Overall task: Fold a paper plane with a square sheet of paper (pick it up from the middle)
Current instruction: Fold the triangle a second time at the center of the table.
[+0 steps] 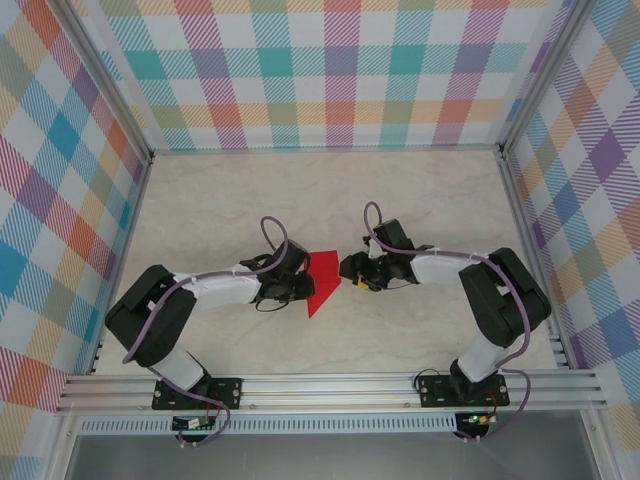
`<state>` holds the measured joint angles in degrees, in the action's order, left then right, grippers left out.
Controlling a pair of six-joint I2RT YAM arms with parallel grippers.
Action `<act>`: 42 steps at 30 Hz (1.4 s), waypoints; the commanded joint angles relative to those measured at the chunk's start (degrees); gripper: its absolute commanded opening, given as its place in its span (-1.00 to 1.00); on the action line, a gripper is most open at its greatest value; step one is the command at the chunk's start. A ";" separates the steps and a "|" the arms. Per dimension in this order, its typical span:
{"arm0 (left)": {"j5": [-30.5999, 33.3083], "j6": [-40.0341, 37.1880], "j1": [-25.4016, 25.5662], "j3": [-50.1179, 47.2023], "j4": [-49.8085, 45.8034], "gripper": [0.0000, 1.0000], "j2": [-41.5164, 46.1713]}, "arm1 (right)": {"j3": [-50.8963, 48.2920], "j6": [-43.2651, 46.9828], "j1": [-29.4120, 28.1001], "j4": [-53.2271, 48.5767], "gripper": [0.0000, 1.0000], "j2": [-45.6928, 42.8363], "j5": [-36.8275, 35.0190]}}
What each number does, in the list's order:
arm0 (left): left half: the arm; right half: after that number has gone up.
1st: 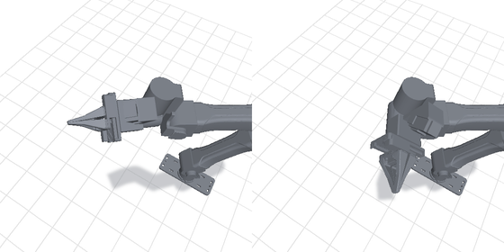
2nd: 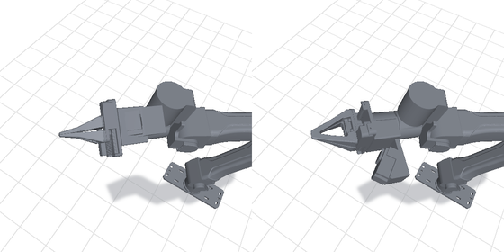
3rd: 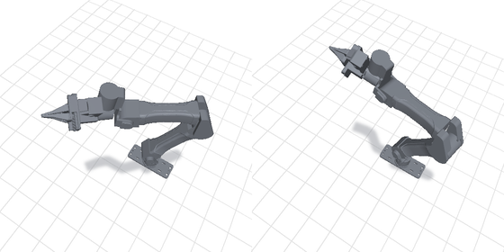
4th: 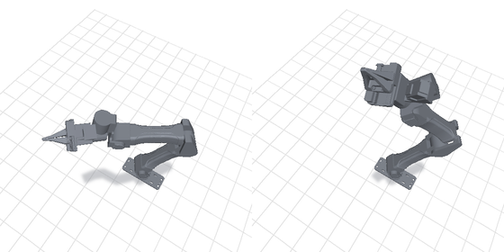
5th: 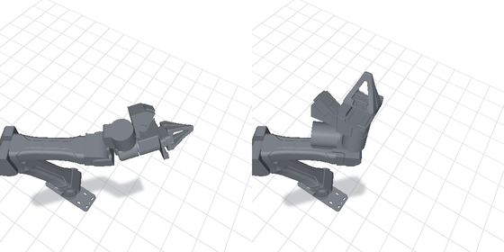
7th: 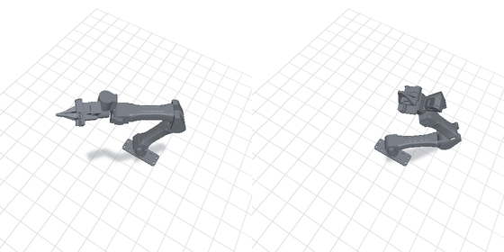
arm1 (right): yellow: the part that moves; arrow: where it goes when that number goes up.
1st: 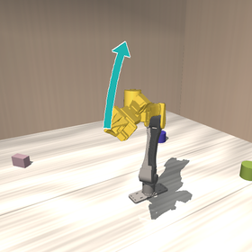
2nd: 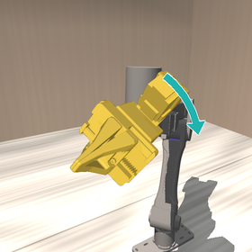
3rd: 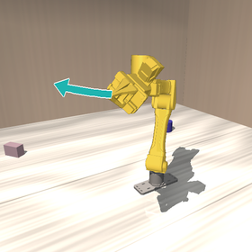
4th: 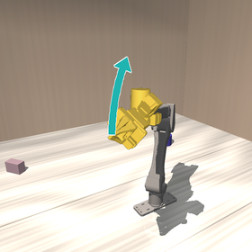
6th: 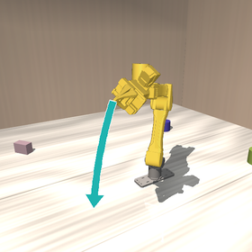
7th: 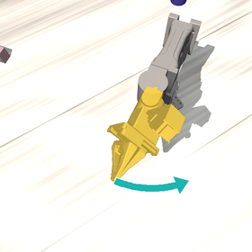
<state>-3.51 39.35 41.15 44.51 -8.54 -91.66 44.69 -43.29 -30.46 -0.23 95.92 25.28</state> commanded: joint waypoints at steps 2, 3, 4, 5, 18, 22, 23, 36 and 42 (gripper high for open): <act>1.06 -0.84 -0.55 1.38 -1.08 -0.59 -1.16 | 1.15 -1.73 -0.74 2.84 0.11 2.08 3.14; 1.37 -0.79 -0.63 1.34 -1.30 -0.60 -1.23 | 1.26 -2.01 -0.88 3.10 0.11 2.40 3.28; 1.56 -0.75 -0.63 1.33 -1.46 -0.61 -1.27 | 1.33 -2.38 -0.98 3.24 0.10 2.69 3.45; 1.64 -0.70 -0.65 1.36 -1.57 -0.62 -1.32 | 1.48 -2.55 -1.01 3.46 0.09 2.97 3.59; 3.07 -0.22 -0.98 0.97 -2.71 -0.74 -2.03 | 4.35 -4.84 -2.32 2.08 -0.10 6.47 3.79; 2.98 -0.18 -1.08 0.79 -2.64 -0.77 -1.90 | 5.13 -4.79 -2.74 1.14 -0.11 6.42 3.72; 3.00 -0.22 -1.06 0.70 -2.63 -0.77 -1.88 | 5.23 -4.79 -2.83 1.10 -0.12 6.55 3.77; 4.90 1.20 -1.51 -0.16 -3.81 -0.77 -0.63 | 6.87 -6.02 -3.20 -6.44 -0.10 3.93 -2.88; 5.76 0.70 -1.52 0.07 -4.46 -0.72 -0.95 | 8.14 -5.71 -3.28 -8.99 -0.09 4.41 -3.05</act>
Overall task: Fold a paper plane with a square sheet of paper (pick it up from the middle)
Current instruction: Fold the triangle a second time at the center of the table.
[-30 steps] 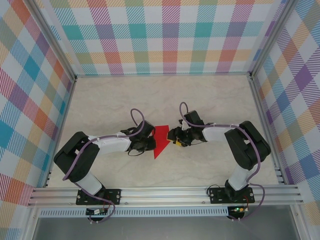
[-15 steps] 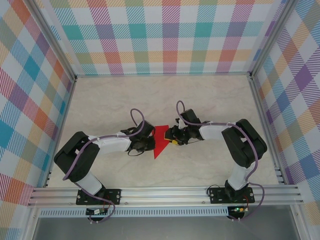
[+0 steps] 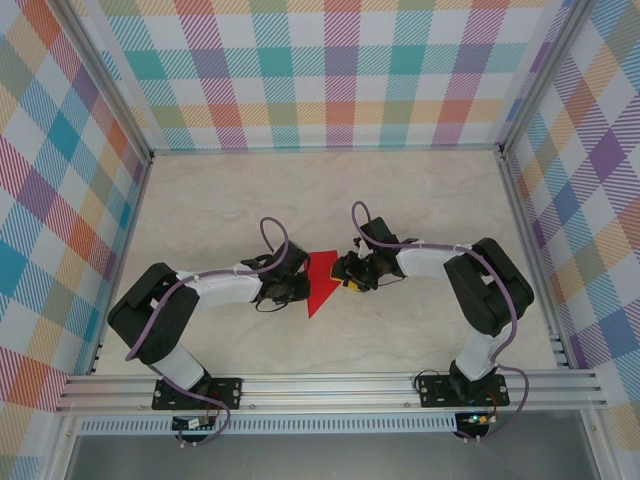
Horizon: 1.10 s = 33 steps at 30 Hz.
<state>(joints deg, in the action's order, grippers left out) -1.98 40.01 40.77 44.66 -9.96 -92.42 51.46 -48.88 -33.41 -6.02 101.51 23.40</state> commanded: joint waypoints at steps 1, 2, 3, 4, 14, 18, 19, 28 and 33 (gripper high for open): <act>4.21 -0.33 -1.15 0.11 -3.37 -0.71 -0.45 | 1.45 -0.24 -0.34 -3.20 -0.09 -1.06 -1.03; 4.34 -0.67 -1.14 0.36 -3.69 -0.70 -0.67 | 1.53 -0.25 -0.34 -3.21 -0.09 -0.91 -0.93; 4.67 -1.13 -1.17 0.70 -4.19 -0.67 -0.90 | 1.65 -0.25 -0.35 -3.09 -0.09 -0.85 -0.76; 5.06 -1.59 -1.18 0.90 -4.85 -0.67 -1.13 | 1.63 -0.33 -0.39 -2.97 -0.09 -0.85 -0.55; 6.46 -4.94 -1.19 3.43 -11.05 -0.60 0.40 | 1.56 -0.25 -0.47 -3.28 -0.09 -1.18 -0.46; 2.93 -4.76 -1.14 2.16 -8.73 -0.56 5.94 | 1.45 -0.25 -0.43 -3.30 -0.09 -1.24 -0.73; 1.74 -4.71 -1.14 1.71 -7.83 -0.54 7.13 | 1.36 -0.38 -0.44 -3.37 -0.09 -1.25 -0.81; -5.91 -5.53 -1.05 0.05 -1.06 -0.34 10.71 | 1.01 -0.45 -0.45 -3.04 -0.08 -1.23 -0.99; -6.76 -6.82 -1.13 1.70 -0.50 -0.32 6.34 | 0.92 -0.60 -0.48 -3.05 -0.08 -1.54 -0.99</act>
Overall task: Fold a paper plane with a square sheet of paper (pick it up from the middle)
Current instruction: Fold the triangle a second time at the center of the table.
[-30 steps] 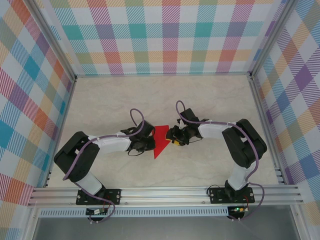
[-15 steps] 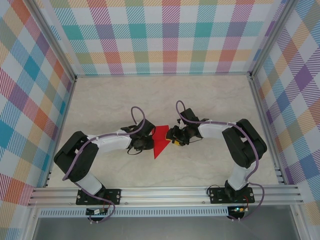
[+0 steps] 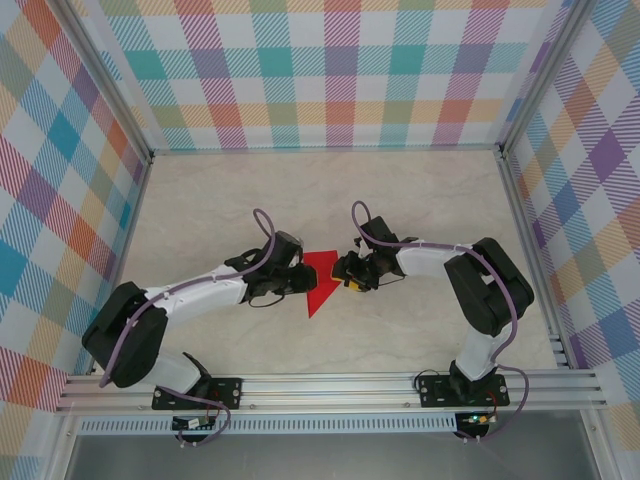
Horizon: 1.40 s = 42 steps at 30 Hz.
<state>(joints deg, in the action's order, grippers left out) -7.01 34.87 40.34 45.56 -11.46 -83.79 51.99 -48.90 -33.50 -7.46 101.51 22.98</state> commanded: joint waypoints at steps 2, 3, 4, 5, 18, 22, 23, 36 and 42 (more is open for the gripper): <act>-1.85 -2.12 -0.69 1.67 0.75 -0.34 -4.31 | 0.39 -0.58 -0.34 -1.69 -0.08 -1.59 -0.63; -2.03 -2.18 -0.66 2.00 0.82 -0.36 -5.06 | 0.42 -0.58 -0.38 -1.82 -0.08 -1.76 -0.57; -2.13 -2.32 -0.68 2.17 0.98 -0.38 -5.77 | 0.31 -0.58 -0.42 -1.93 -0.08 -1.82 -0.58; -2.01 -2.41 -0.67 2.34 1.14 -0.40 -6.28 | 0.33 -0.49 -0.41 -1.94 -0.08 -1.89 -0.66; 2.17 -3.06 -0.81 3.02 -1.01 -0.78 -7.95 | 1.01 -0.57 -0.78 -1.90 -0.08 -1.44 -0.09; 2.51 -2.88 -0.81 2.88 -1.35 -0.85 -7.30 | 1.45 -0.67 -1.00 -1.41 -0.08 -0.91 0.70; 2.77 -2.83 -0.79 2.79 -1.53 -0.85 -7.01 | 1.52 -0.67 -1.05 -1.26 -0.09 -0.86 0.83; 3.32 -2.82 -0.79 2.58 -2.07 -0.85 -6.48 | 1.10 -0.49 -1.25 3.23 -0.20 0.79 5.71; 3.60 -2.79 -0.82 2.52 -2.11 -0.85 -6.56 | 1.27 -0.31 -1.24 6.41 -0.38 3.11 9.12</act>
<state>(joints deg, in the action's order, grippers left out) -4.67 32.40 40.34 47.53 -12.12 -91.39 52.25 -49.10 -34.26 -3.62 103.20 28.80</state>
